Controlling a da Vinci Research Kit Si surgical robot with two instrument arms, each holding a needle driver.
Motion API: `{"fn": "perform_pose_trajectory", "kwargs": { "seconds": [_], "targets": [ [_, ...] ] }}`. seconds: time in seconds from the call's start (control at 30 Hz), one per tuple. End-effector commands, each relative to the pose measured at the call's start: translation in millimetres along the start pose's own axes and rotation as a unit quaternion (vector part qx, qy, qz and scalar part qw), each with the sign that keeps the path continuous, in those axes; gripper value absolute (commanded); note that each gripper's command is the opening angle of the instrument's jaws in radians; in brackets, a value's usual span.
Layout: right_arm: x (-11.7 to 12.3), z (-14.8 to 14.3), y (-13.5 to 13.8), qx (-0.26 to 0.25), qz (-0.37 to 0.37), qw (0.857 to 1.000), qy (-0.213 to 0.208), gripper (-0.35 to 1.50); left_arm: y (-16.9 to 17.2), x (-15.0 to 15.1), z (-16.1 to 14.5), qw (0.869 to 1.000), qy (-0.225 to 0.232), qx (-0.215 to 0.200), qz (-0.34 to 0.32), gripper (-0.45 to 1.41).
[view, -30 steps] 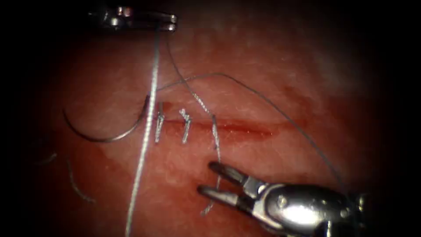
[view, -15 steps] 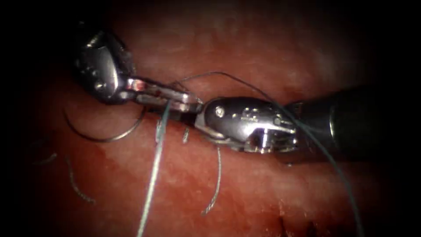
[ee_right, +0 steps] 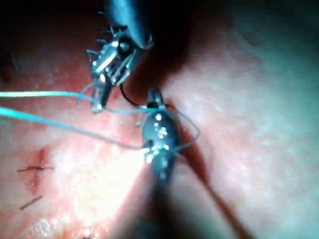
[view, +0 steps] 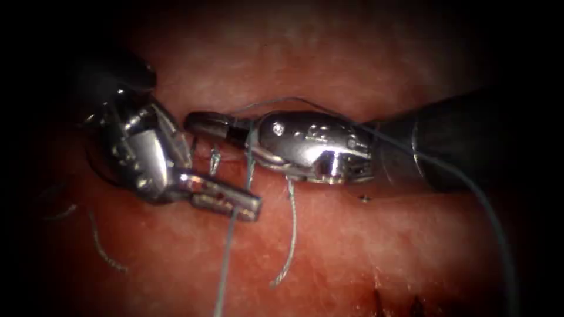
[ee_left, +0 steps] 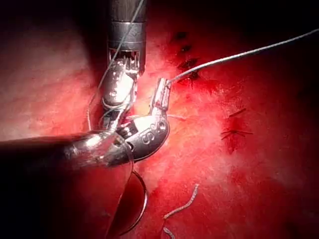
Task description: Wound Closure
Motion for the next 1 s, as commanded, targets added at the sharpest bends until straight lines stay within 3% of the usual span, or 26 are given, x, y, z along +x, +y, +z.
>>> {"fn": "perform_pose_trajectory", "kwargs": {
  "seconds": [0.03,0.43,0.77,1.0],
  "targets": [
    [-1.0,0.1,-0.2,-0.002,0.017,1.0,0.018,-0.35,1.0,-0.6,0.3,1.0,-0.004,0.014,-0.003,-0.45],
    [0.1,-2.3,1.5,-0.007,0.067,0.993,0.097,-0.35,3.2,-2.0,0.2,0.995,-0.051,0.069,-0.05,-0.45],
    [0.1,-3.5,1.5,0.104,0.107,0.98,0.132,-0.35,3.3,-6.3,-2.1,0.984,-0.081,0.115,-0.11,-0.45],
    [0.0,-3.4,1.4,0.17,0.112,0.969,0.138,-0.35,2.9,-9.6,-3.3,0.981,-0.1,0.117,-0.114,-0.45]
  ]
}}
